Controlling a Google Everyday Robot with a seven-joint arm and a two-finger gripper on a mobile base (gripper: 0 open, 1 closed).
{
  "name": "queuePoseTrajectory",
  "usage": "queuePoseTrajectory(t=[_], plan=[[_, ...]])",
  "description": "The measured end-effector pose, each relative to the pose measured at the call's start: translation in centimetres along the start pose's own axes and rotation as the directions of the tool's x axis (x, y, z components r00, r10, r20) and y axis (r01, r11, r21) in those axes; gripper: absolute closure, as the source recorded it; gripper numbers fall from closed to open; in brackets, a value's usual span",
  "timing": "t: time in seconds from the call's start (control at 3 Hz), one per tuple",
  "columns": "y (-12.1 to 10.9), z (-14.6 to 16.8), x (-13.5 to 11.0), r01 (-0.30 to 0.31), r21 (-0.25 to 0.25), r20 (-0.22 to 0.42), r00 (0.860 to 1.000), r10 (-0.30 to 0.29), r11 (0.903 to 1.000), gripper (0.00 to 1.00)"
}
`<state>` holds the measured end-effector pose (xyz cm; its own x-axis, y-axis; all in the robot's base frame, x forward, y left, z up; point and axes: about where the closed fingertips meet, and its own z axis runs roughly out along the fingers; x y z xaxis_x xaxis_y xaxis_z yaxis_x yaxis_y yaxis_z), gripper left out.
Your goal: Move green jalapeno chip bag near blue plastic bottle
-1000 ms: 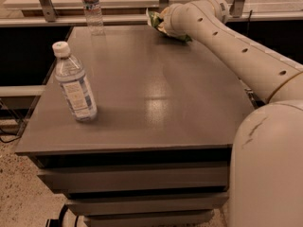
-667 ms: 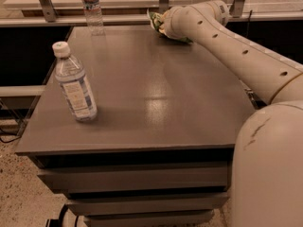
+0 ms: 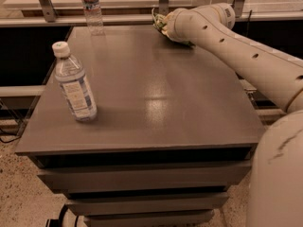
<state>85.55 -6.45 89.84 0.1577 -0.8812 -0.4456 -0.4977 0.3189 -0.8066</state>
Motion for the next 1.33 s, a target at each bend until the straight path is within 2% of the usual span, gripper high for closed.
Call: queuePoseTrajectory(t=[0.67,1.0,1.33], plan=[[2.2,-5.7,-2.5,-0.012,0.036,0.051,0.999,0.011,0.9993,1.0],[4.8,-9.2,-3.8,-0.013,0.028,0.072,0.997,0.011,0.9995,1.0],[9.6,-13.1,-6.0,-0.001,0.0,0.142,0.99,0.001,1.0,1.0]])
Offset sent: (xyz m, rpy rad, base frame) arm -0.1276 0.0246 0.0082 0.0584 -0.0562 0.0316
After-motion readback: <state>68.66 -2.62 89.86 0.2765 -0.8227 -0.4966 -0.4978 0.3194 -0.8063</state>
